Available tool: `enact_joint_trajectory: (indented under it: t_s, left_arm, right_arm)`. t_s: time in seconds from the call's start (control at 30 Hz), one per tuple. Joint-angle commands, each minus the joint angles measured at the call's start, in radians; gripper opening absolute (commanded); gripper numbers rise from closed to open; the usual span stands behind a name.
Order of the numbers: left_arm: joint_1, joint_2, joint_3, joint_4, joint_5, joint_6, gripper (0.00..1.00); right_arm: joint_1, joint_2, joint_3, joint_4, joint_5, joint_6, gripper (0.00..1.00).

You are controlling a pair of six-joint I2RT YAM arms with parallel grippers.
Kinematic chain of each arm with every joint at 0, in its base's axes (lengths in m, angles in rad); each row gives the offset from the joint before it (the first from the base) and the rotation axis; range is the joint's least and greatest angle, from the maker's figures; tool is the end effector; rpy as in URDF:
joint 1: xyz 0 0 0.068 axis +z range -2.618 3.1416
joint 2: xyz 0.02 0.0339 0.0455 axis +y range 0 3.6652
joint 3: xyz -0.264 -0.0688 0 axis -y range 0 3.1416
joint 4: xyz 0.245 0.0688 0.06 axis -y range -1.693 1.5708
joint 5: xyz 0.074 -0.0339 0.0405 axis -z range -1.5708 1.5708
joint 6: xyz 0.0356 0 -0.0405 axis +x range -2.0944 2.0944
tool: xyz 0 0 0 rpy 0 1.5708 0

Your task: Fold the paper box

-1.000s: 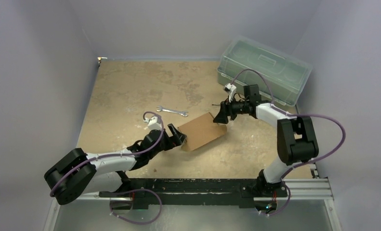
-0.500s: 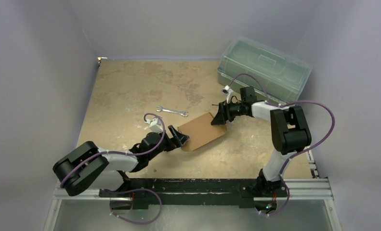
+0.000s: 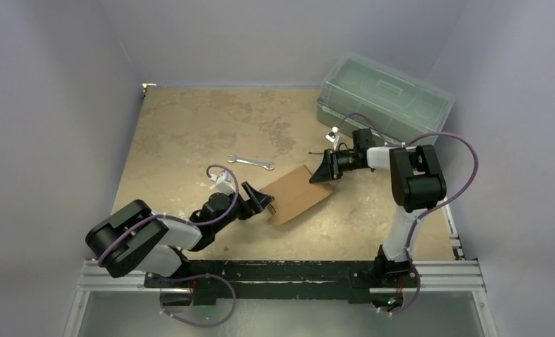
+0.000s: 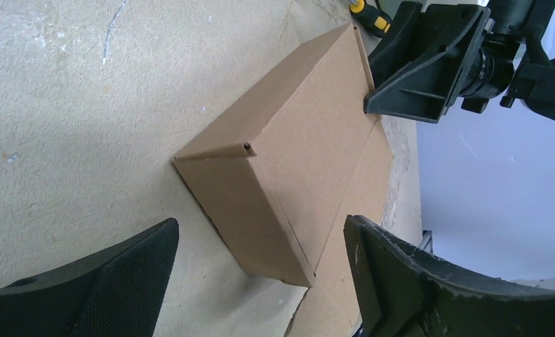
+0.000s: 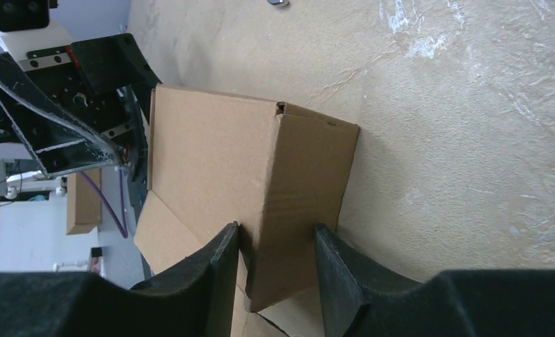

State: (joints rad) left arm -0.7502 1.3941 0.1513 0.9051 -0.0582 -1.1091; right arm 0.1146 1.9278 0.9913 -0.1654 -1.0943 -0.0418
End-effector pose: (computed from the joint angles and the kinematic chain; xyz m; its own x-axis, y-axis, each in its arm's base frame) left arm 0.1570 -0.1435 0.1245 -0.6814 -0.5867 -0.4376 0.0683 0.5442 -0.8361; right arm 0.3407 0.0711 0.1185 -0.8666 -0.1190 -0.4846 -0.4880 0.4051 0.7731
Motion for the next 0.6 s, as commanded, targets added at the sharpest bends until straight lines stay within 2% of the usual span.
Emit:
enact_joint_trajectory:
  t_s: [0.0,0.37,0.5,0.57]
  left_arm:
    - [0.011,0.015,-0.021,0.1,0.015,-0.027,0.87]
    - [0.012,0.136,-0.036,0.289,0.047,-0.078,0.89]
    - [0.011,0.205,-0.044,0.392,0.065,-0.104,0.99]
    - [0.012,0.229,-0.038,0.411,0.089,-0.107,0.99]
  right_arm:
    - [-0.014,0.012,0.006,-0.04,0.019,0.017,0.41]
    - [-0.058,0.051,0.0,-0.025,-0.033,0.069,0.39]
    - [-0.07,0.067,-0.002,-0.022,-0.048,0.079,0.38]
    - [-0.074,0.077,-0.003,-0.022,-0.05,0.081,0.38]
